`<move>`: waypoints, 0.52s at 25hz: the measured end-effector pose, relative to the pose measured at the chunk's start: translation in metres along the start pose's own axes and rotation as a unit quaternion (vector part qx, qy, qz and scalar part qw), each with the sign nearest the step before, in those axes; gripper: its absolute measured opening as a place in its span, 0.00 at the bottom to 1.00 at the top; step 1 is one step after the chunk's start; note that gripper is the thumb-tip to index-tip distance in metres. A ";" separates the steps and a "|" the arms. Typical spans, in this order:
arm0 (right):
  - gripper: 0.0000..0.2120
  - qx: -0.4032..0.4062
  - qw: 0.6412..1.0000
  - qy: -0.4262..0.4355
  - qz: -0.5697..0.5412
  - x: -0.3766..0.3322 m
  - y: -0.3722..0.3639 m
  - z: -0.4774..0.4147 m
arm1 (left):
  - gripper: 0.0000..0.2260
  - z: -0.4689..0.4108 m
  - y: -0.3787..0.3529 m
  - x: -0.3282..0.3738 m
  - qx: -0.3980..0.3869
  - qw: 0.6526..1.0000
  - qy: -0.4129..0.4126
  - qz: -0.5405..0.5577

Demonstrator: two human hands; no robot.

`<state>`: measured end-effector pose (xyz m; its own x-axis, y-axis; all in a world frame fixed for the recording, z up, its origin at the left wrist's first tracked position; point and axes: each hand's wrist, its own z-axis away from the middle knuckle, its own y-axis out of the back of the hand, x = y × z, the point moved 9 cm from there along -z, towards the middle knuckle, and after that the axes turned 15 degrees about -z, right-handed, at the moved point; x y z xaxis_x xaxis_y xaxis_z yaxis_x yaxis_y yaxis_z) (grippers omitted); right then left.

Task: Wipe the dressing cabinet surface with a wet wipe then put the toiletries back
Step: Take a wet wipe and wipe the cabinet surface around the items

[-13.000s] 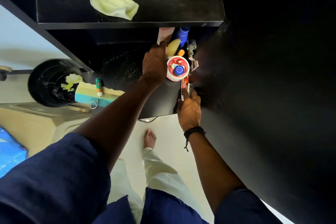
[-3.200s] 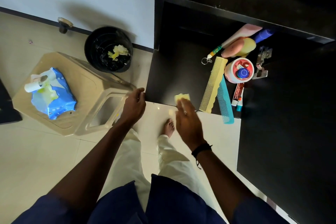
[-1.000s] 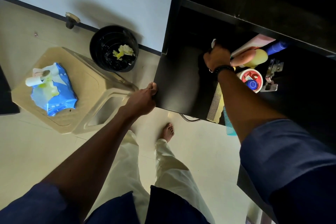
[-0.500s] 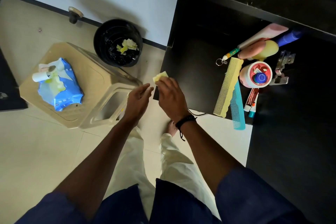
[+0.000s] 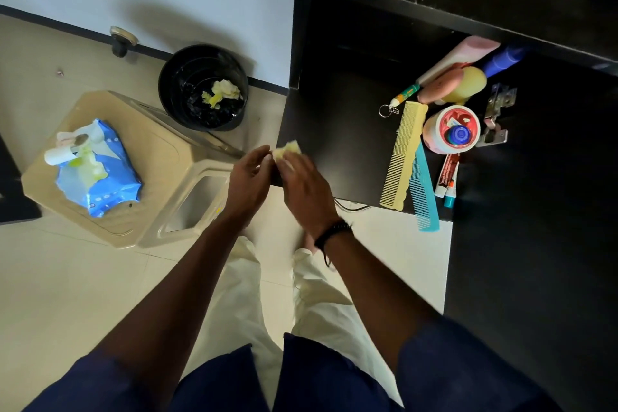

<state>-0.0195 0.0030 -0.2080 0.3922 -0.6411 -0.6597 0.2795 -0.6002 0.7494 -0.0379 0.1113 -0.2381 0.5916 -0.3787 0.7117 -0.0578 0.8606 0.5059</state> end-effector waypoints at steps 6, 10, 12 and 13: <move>0.15 0.057 0.983 -0.155 0.082 0.070 0.053 0.083 | 0.20 0.002 -0.014 0.006 0.010 0.996 -0.005 -0.090; 0.20 0.054 0.950 -0.265 0.156 0.111 0.082 0.018 | 0.20 0.007 -0.015 0.011 0.009 0.994 -0.005 -0.111; 0.20 0.053 0.958 -0.268 0.092 0.106 0.072 -0.017 | 0.19 0.005 -0.015 0.012 0.012 0.992 -0.001 -0.126; 0.19 0.045 0.968 -0.243 0.048 0.094 0.059 -0.028 | 0.19 0.004 -0.015 0.012 0.014 0.992 0.000 -0.128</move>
<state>0.0587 -0.0790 -0.2247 -0.0520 -0.8325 -0.5516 0.1762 -0.5513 0.8155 -0.0329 0.0927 -0.2350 0.5897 -0.5830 0.5589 0.0713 0.7269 0.6830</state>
